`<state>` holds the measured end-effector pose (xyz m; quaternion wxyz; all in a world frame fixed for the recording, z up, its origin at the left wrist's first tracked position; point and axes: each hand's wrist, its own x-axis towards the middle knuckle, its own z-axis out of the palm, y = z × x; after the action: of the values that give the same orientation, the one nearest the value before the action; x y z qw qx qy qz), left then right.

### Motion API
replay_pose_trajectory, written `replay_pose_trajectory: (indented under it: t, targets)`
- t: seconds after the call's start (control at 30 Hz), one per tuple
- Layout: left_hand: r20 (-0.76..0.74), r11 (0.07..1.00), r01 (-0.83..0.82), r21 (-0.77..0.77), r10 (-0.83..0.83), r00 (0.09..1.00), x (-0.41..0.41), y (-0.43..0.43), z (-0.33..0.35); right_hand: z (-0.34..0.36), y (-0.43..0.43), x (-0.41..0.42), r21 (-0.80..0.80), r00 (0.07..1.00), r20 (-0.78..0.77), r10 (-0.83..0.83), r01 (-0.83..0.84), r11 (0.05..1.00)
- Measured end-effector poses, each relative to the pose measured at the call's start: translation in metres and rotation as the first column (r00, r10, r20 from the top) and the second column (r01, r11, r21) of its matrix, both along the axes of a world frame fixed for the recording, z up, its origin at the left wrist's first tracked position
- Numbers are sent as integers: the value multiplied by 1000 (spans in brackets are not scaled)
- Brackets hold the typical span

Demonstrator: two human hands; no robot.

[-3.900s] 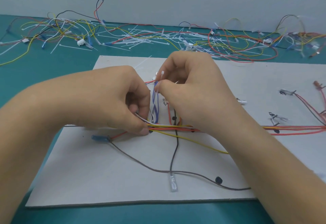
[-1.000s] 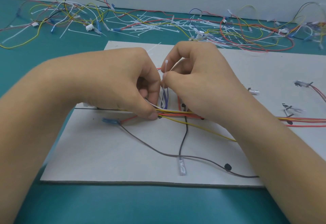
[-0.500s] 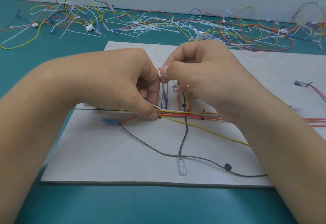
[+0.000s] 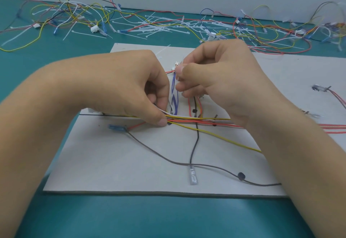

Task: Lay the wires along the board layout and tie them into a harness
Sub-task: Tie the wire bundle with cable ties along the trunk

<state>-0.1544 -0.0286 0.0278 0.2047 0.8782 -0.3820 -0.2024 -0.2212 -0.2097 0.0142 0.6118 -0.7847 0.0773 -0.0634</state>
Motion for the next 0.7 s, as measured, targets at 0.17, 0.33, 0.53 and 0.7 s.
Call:
replay_pose_trajectory:
  t: [0.17, 0.33, 0.53, 0.7]
  targets:
    - [-13, 1000, -2, -15, 2, 1000, -1, -1, 1, -1, 1, -1, -90, 998, -6, 66, -66, 994]
    - [-7, 1000, -14, 2, 14, 1000, -3, -1, 3, -3, 3, -1, -252, 995, 12, 103, -97, 963]
    - [-7, 999, -41, 27, 41, 999, -5, -2, 4, -3, 2, 0, -289, 991, -7, 136, -133, 948]
    - [10, 997, -65, 46, 64, 998, -5, -2, 5, -3, 0, 1, -319, 992, -33, 118, -123, 940]
